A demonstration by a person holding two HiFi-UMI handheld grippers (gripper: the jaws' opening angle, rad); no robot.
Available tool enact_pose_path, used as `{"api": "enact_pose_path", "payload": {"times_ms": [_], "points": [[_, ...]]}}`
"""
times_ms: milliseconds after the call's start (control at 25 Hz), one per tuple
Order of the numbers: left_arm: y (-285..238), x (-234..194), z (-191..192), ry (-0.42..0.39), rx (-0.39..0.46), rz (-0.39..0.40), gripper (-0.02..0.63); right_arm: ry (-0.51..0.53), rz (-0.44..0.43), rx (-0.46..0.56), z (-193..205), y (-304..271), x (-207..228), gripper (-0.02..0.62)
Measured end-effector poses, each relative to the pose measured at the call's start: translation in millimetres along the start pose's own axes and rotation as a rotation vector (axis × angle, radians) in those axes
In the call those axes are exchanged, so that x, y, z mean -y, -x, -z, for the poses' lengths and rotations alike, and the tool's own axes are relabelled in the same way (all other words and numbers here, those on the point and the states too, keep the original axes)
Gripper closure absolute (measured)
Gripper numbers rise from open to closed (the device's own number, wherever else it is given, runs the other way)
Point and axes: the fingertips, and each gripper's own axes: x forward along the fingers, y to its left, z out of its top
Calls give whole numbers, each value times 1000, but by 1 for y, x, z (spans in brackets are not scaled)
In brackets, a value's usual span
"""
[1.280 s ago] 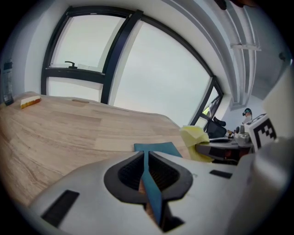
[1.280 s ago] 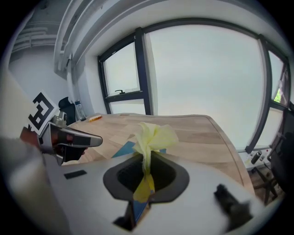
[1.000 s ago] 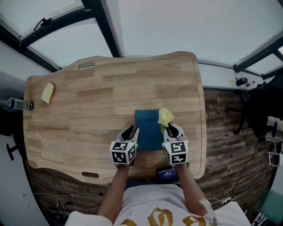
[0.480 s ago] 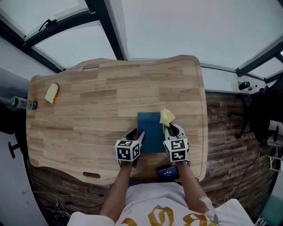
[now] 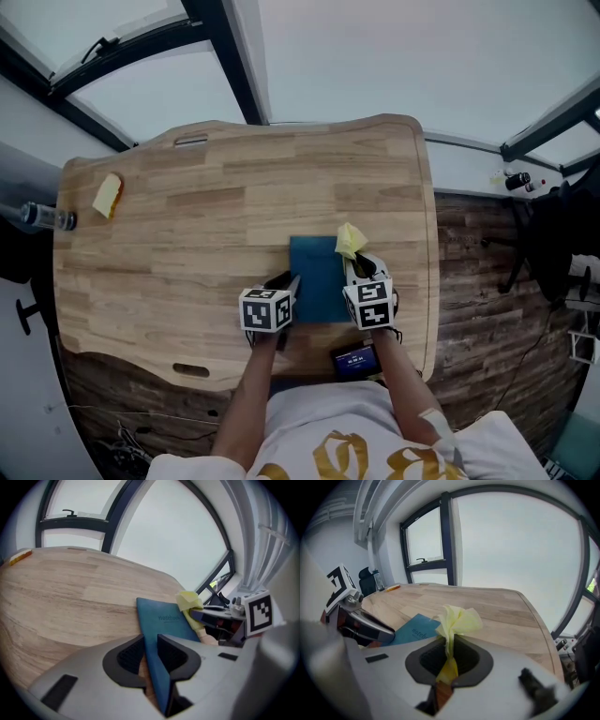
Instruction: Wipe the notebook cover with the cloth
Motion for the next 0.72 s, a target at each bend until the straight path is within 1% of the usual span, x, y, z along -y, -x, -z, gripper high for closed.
{"api": "enact_pose_path", "payload": {"times_ms": [160,360,480,560,720], "points": [[0,1,1,66,4,24,517,-21,-22,-54,12,-8,1,558],[0,-1,2,113,-5,49,526,-26,-39,-72,12,-16,1,558],[-1,0,3,139,-7,62,531,-12,-38,-83,11,-17,2,558],[-1,0,4,146,-8,70,535,0,-28,-80,9,-18,3,558],[-1,1,3,119,-9,65,535,26,-30,-91,9,-20,0,558]]}}
